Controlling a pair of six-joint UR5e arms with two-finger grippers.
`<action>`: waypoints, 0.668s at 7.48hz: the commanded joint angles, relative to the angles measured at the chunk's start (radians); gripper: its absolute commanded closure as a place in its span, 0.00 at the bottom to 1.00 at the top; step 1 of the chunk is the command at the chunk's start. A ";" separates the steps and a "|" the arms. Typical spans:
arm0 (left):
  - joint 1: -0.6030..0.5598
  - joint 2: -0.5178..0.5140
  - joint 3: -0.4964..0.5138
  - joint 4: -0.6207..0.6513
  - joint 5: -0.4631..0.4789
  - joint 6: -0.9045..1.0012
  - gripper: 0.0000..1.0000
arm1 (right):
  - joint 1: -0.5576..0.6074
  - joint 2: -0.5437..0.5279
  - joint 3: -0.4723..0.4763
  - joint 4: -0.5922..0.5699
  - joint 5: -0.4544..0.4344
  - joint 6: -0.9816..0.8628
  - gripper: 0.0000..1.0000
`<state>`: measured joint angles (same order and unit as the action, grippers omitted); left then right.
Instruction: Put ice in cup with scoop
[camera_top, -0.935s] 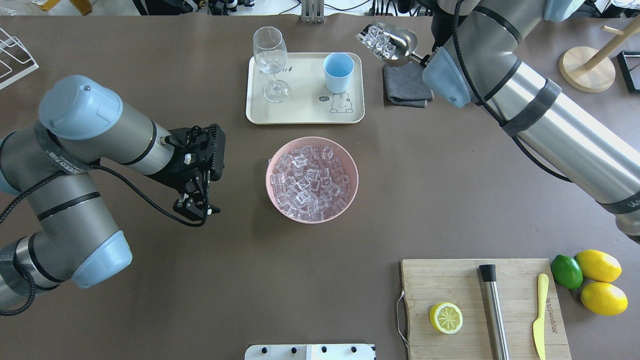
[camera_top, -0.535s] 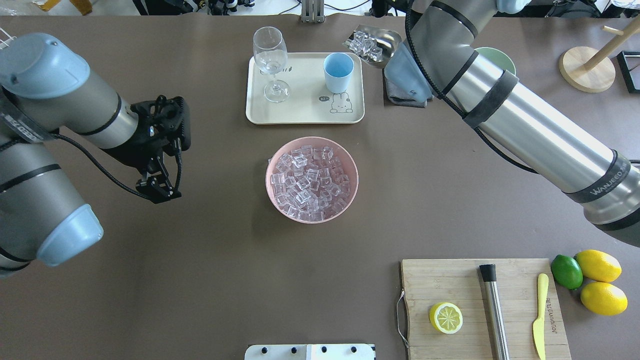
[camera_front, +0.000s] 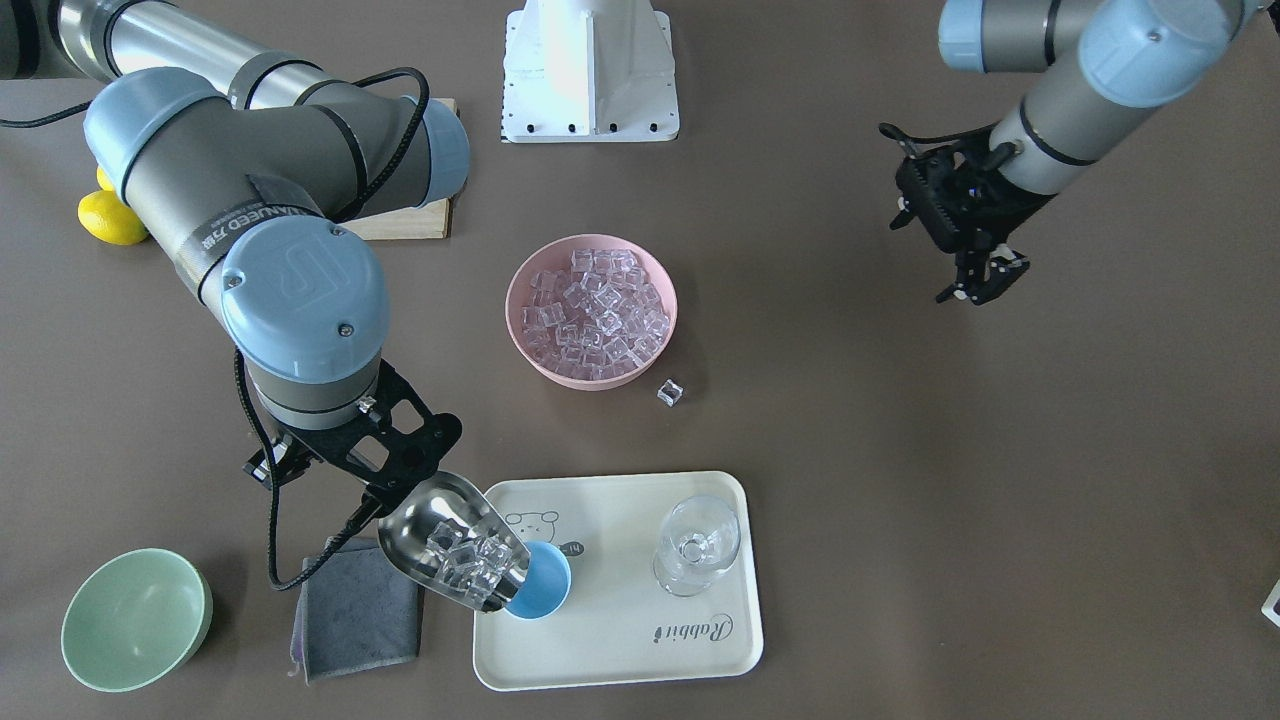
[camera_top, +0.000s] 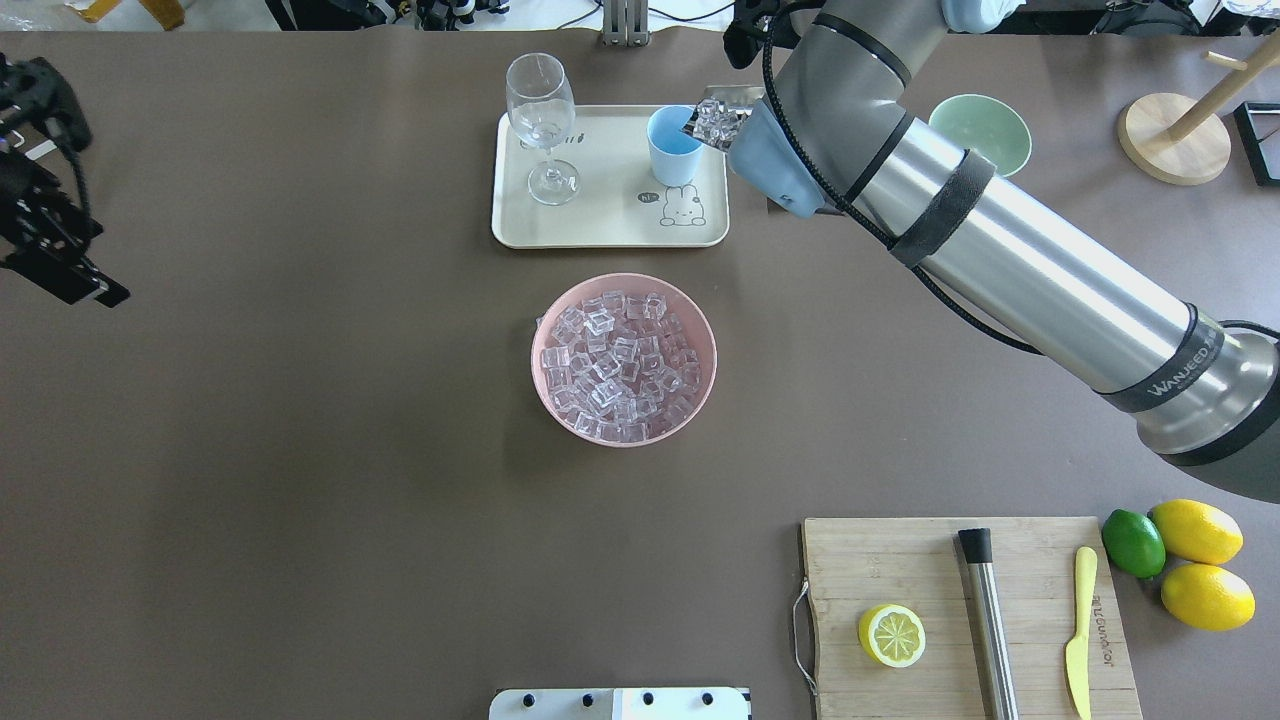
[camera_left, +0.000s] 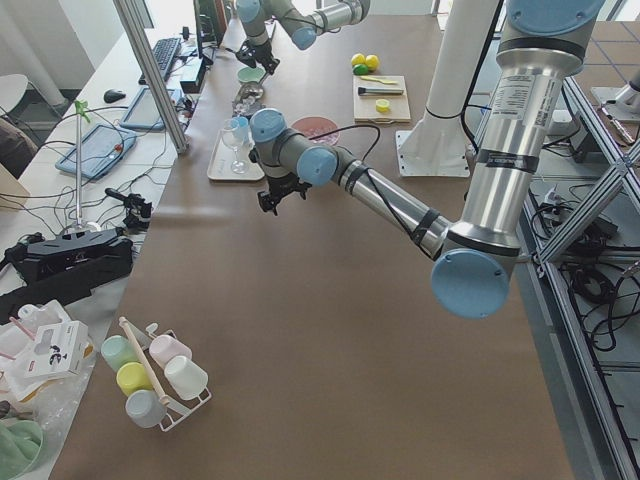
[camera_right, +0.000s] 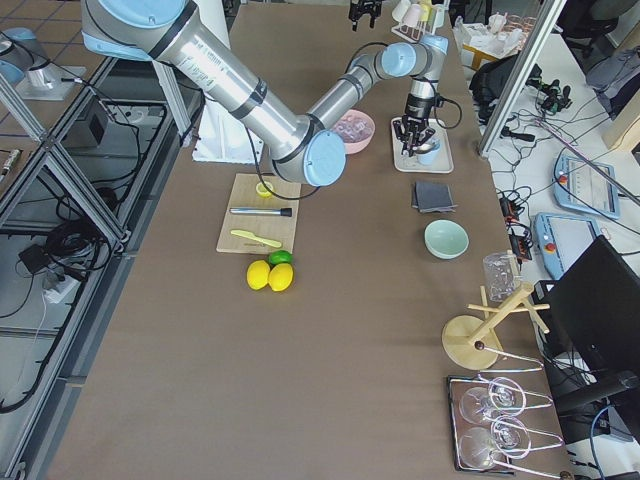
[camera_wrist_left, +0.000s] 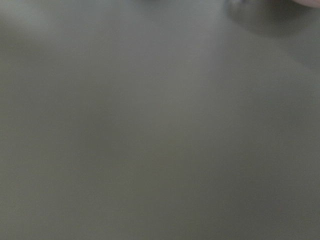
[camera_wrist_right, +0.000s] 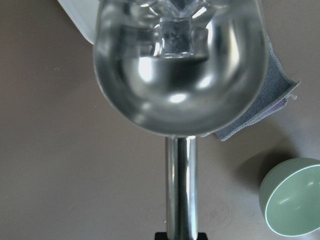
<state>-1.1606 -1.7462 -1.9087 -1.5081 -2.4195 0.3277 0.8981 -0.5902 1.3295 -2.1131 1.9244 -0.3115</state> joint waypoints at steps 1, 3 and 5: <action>-0.259 0.099 0.174 0.000 -0.067 -0.019 0.01 | -0.011 0.019 -0.007 -0.037 -0.044 -0.060 1.00; -0.439 0.114 0.276 0.002 -0.066 -0.021 0.01 | -0.016 0.043 -0.036 -0.053 -0.071 -0.084 1.00; -0.502 0.132 0.316 0.000 0.100 -0.021 0.01 | -0.019 0.082 -0.096 -0.053 -0.090 -0.103 1.00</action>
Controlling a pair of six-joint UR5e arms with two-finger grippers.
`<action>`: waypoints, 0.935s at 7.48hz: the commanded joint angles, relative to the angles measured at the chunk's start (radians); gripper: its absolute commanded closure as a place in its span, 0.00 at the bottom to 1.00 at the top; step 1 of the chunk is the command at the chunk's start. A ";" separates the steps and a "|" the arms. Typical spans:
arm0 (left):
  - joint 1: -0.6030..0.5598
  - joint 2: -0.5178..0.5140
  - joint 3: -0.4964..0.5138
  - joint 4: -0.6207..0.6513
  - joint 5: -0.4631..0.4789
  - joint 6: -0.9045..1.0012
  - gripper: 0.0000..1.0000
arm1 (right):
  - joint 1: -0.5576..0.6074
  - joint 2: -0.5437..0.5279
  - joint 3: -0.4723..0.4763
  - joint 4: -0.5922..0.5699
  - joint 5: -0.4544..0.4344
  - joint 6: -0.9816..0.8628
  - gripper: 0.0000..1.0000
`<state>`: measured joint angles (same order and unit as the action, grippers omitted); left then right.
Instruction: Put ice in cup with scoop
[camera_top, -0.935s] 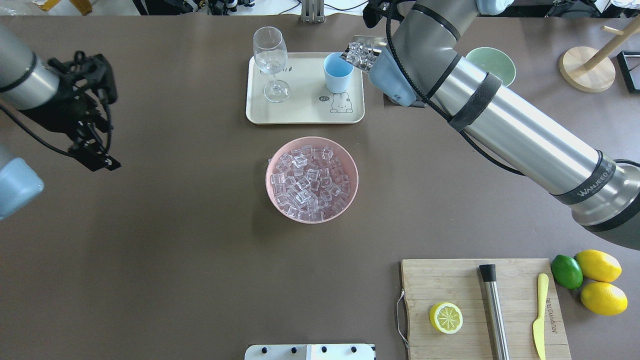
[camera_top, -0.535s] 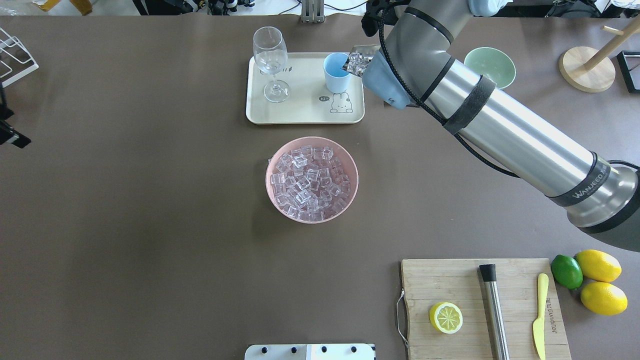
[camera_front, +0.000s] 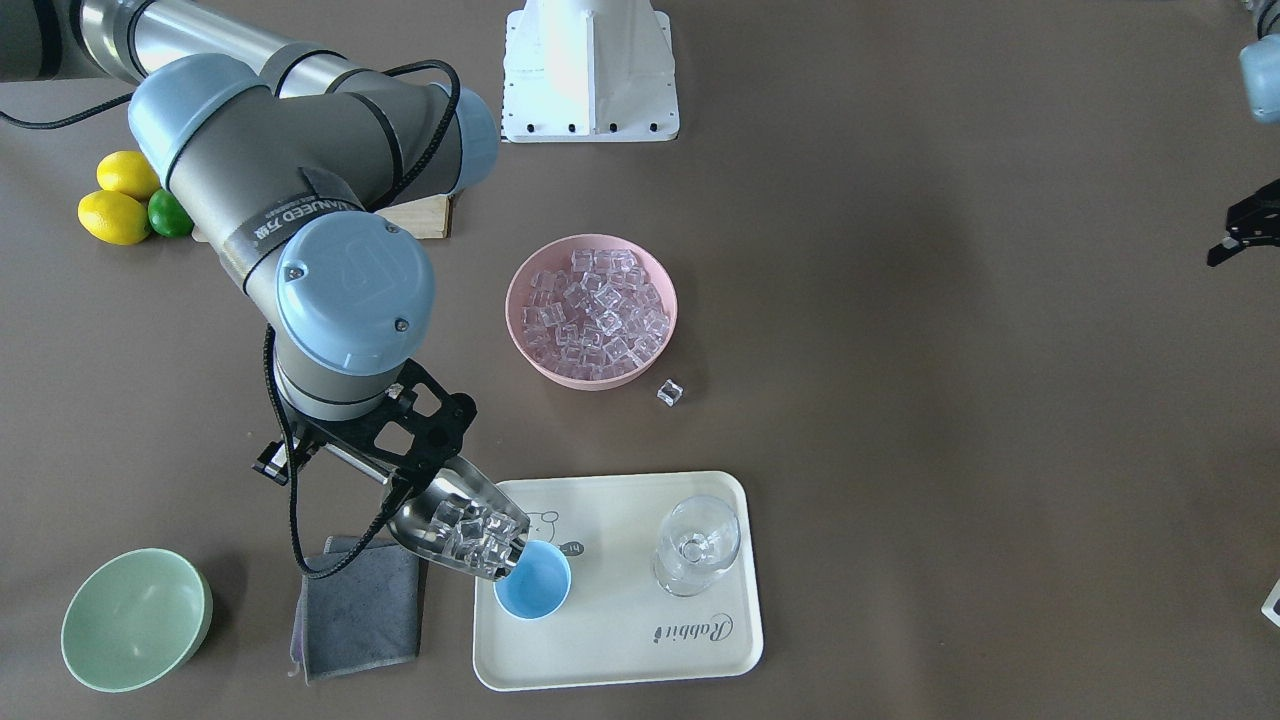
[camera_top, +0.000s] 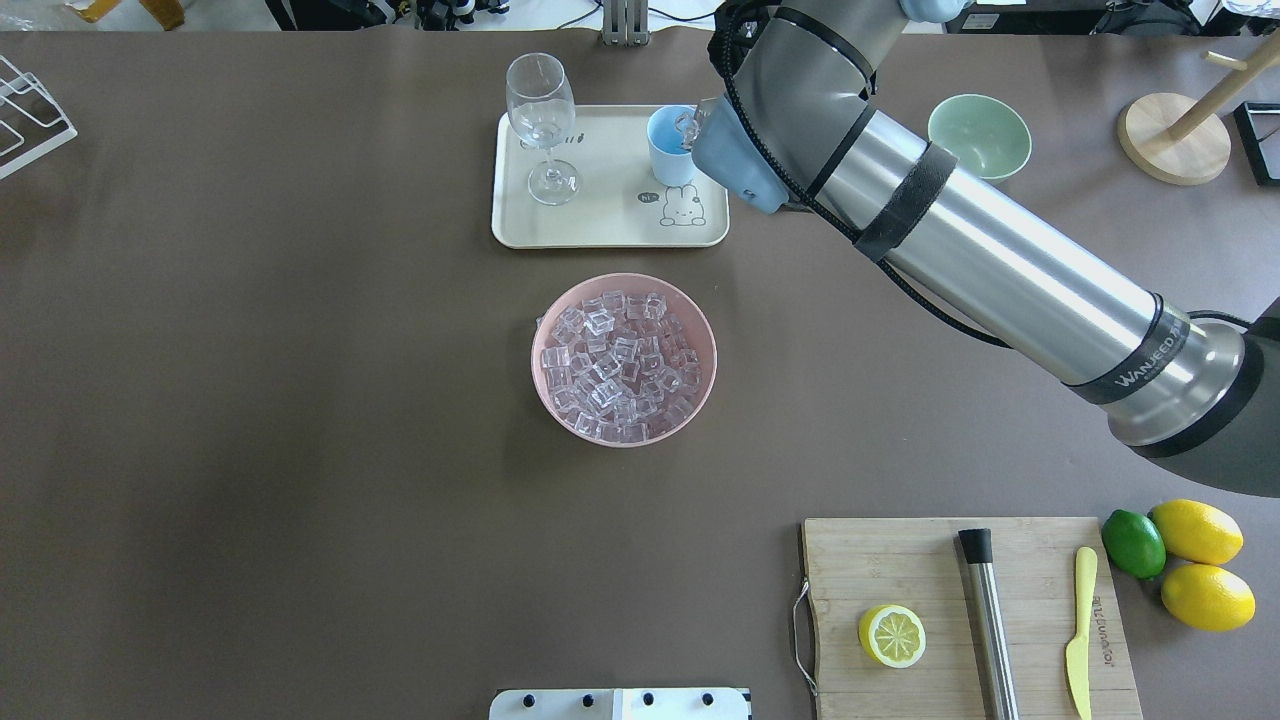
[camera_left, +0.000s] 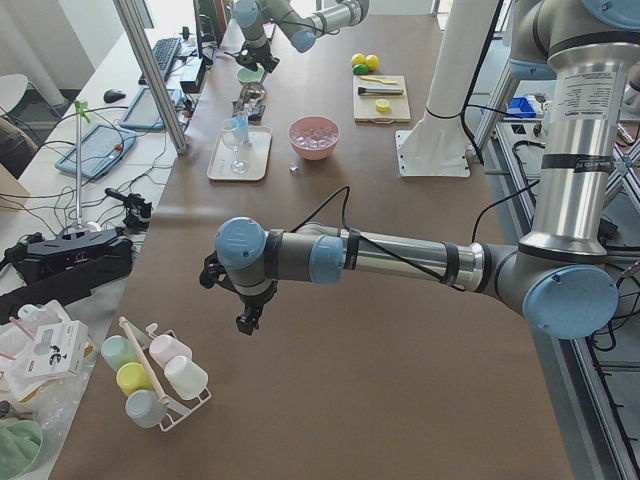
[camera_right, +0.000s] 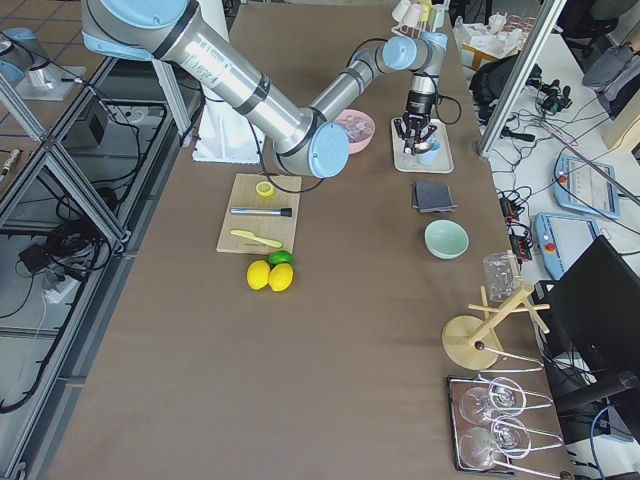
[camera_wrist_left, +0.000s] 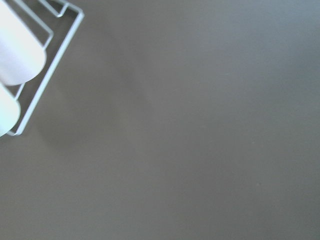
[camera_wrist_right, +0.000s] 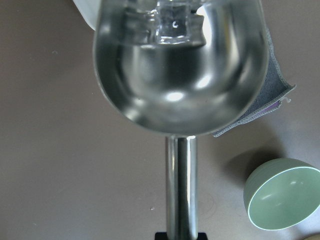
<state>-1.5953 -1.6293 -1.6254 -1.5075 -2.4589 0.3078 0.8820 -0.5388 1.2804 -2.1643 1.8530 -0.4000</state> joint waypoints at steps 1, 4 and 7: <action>-0.069 0.019 0.030 0.000 0.165 -0.004 0.01 | -0.005 0.031 -0.059 0.000 -0.034 -0.028 1.00; -0.061 0.066 0.041 0.001 -0.019 -0.004 0.01 | -0.005 0.033 -0.059 -0.002 -0.058 -0.057 1.00; -0.035 0.052 0.044 0.003 -0.017 -0.006 0.01 | -0.005 0.046 -0.061 -0.028 -0.086 -0.062 1.00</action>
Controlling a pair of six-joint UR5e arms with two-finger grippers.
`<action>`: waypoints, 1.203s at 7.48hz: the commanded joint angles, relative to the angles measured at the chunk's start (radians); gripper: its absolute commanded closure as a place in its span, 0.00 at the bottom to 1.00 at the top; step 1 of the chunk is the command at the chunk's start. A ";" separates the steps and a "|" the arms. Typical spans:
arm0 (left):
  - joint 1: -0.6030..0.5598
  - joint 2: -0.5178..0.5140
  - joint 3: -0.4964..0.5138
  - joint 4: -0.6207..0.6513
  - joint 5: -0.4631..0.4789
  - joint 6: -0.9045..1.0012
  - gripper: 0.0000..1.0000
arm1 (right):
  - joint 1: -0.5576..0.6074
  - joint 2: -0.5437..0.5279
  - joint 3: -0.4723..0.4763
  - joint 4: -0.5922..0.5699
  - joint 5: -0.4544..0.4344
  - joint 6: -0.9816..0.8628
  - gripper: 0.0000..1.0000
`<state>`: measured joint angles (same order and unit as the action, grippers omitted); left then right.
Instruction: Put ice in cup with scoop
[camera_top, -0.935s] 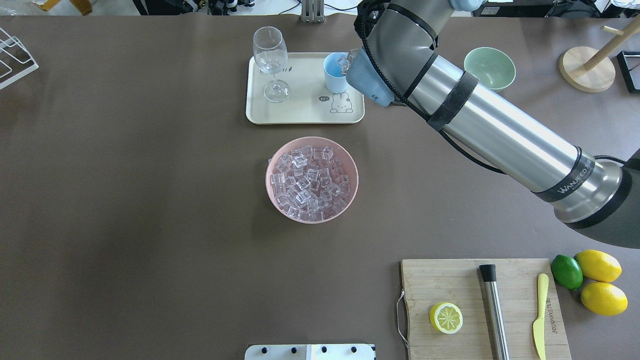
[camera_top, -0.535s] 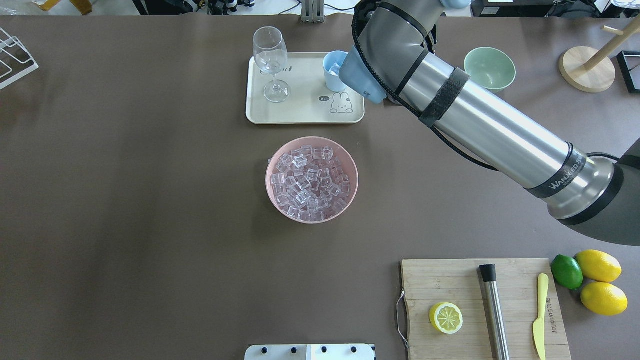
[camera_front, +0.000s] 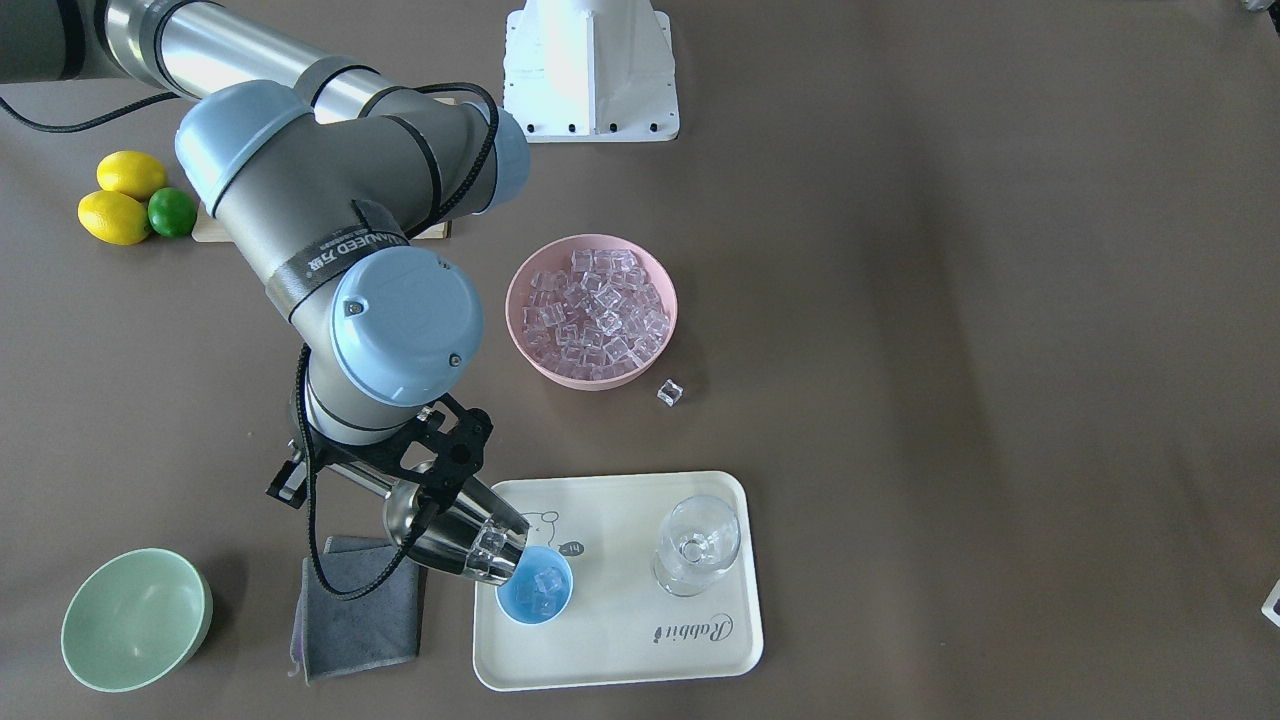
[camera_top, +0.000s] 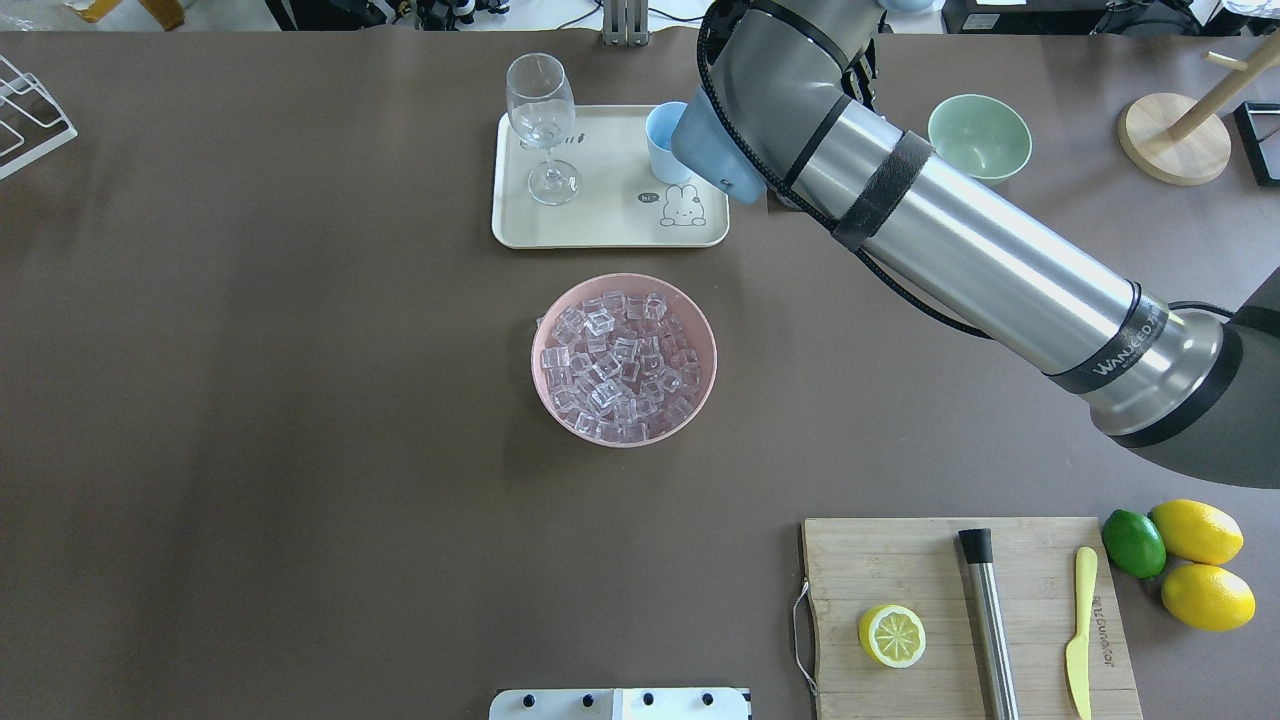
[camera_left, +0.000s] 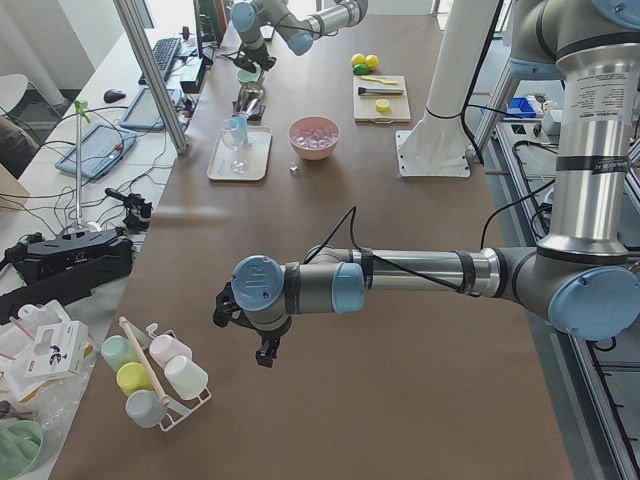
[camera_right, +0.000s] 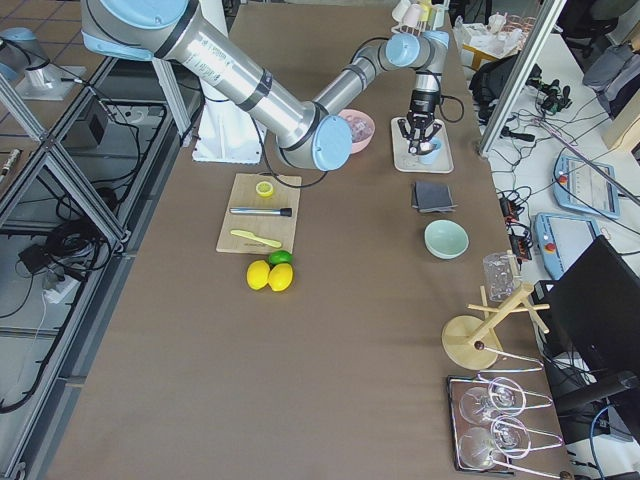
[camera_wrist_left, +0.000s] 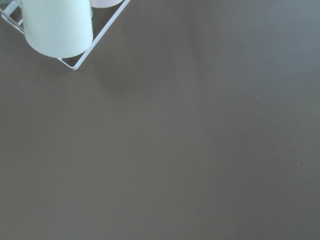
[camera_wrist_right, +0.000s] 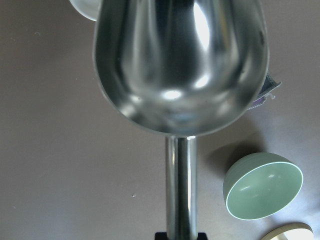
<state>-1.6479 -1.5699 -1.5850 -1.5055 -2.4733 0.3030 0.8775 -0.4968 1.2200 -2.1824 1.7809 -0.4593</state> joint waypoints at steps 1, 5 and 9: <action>0.017 -0.009 -0.003 0.001 -0.003 -0.051 0.01 | 0.000 0.004 -0.001 -0.010 -0.021 -0.002 1.00; 0.095 -0.012 -0.065 0.002 0.114 -0.194 0.01 | 0.128 -0.191 0.239 -0.004 0.193 0.017 1.00; 0.123 -0.019 -0.055 -0.004 0.109 -0.214 0.01 | 0.239 -0.777 0.755 0.116 0.383 0.580 1.00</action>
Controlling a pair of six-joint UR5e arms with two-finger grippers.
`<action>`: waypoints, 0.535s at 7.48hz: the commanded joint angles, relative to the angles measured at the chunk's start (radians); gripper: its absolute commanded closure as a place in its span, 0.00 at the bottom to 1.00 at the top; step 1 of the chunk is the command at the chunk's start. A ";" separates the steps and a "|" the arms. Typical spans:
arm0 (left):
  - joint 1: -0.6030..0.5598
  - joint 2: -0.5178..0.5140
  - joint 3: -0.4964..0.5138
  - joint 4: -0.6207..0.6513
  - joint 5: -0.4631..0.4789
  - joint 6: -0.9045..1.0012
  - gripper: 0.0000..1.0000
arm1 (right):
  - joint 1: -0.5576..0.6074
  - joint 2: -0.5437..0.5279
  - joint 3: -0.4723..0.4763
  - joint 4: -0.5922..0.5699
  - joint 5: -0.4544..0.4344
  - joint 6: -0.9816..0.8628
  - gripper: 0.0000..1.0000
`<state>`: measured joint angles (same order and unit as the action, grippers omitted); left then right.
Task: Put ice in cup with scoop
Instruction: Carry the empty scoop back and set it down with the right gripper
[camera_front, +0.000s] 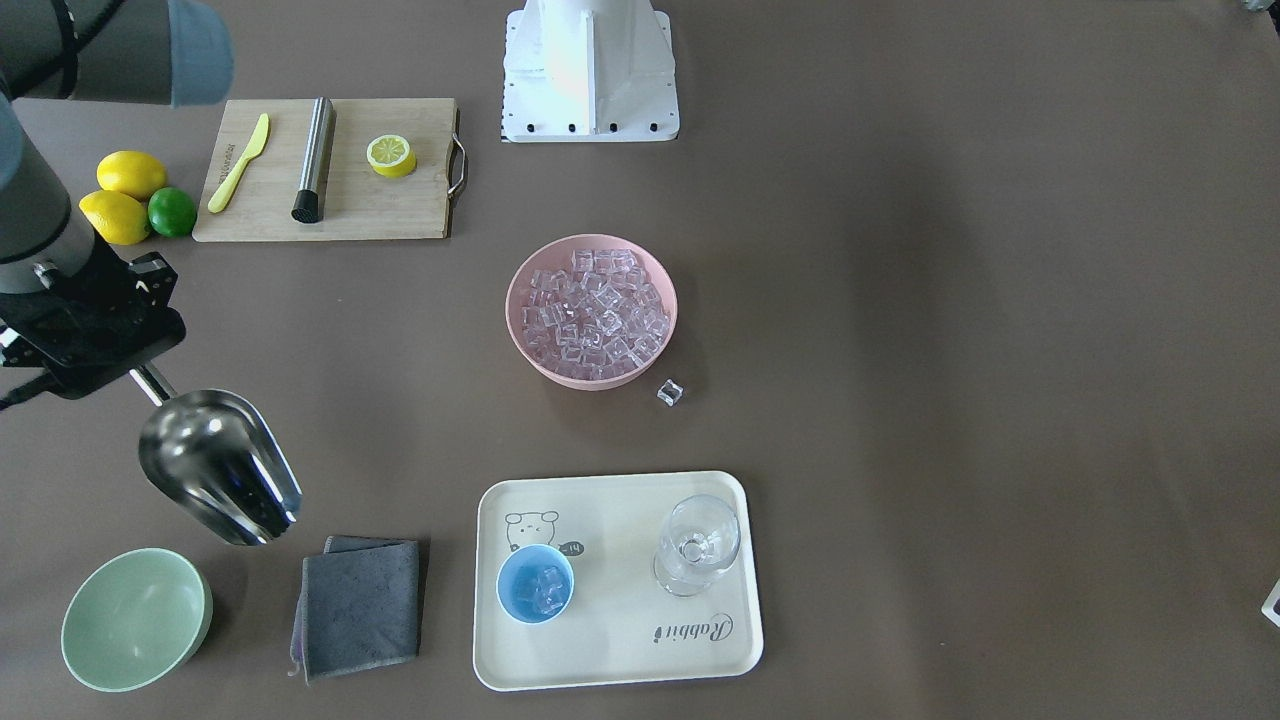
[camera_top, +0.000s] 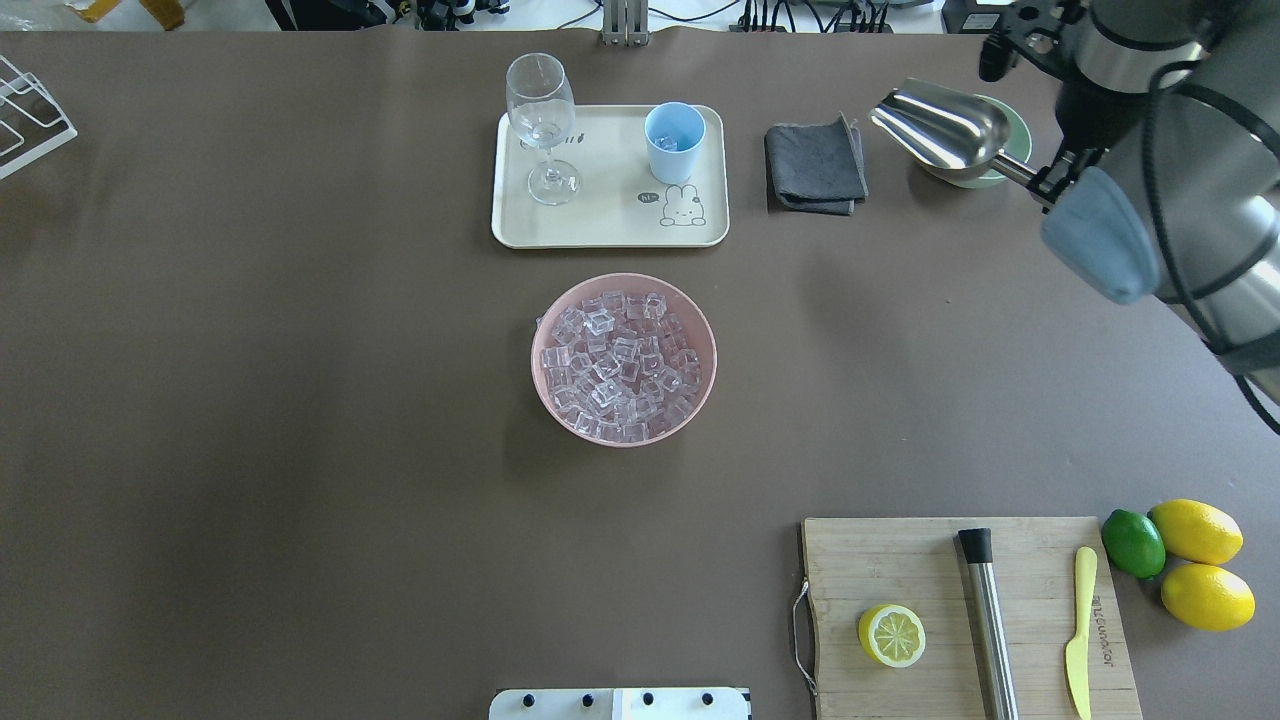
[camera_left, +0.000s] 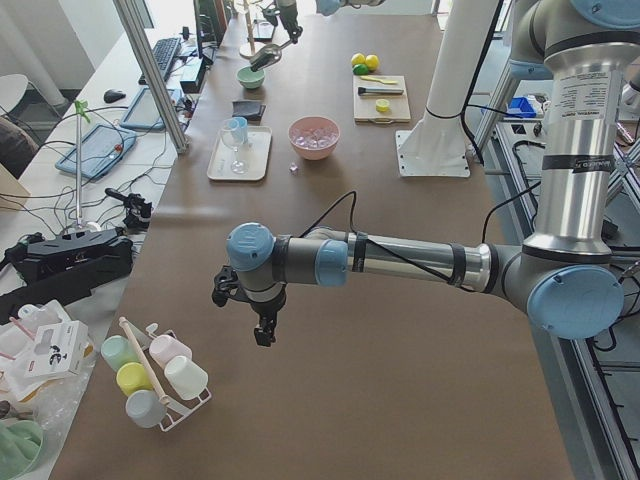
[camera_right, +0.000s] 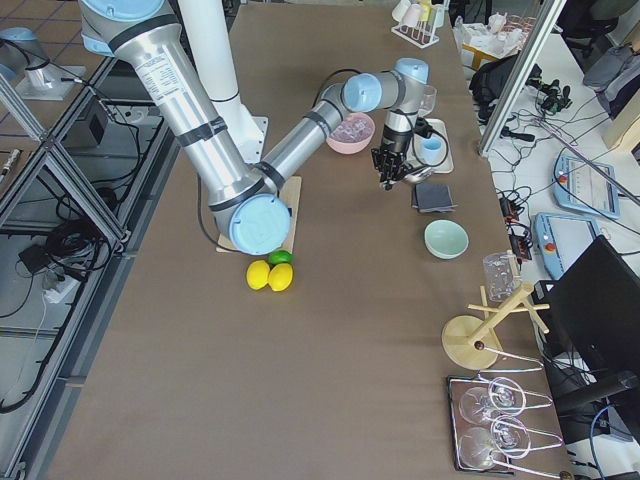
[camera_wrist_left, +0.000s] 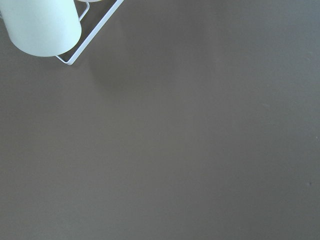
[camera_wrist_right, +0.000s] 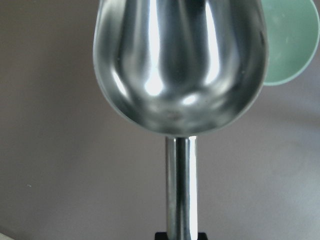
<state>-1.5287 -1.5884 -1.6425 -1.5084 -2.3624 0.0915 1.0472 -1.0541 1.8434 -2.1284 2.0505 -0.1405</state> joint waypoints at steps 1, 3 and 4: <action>0.004 -0.001 0.007 -0.001 0.000 -0.001 0.01 | 0.117 -0.300 0.134 0.085 0.185 0.330 1.00; 0.004 -0.002 0.007 -0.001 0.000 0.001 0.01 | 0.183 -0.523 0.168 0.290 0.215 0.386 1.00; 0.004 -0.005 0.007 -0.001 -0.001 -0.001 0.01 | 0.213 -0.629 0.107 0.503 0.241 0.442 1.00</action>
<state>-1.5248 -1.5903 -1.6361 -1.5094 -2.3630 0.0910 1.2017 -1.4889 1.9982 -1.9250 2.2461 0.2236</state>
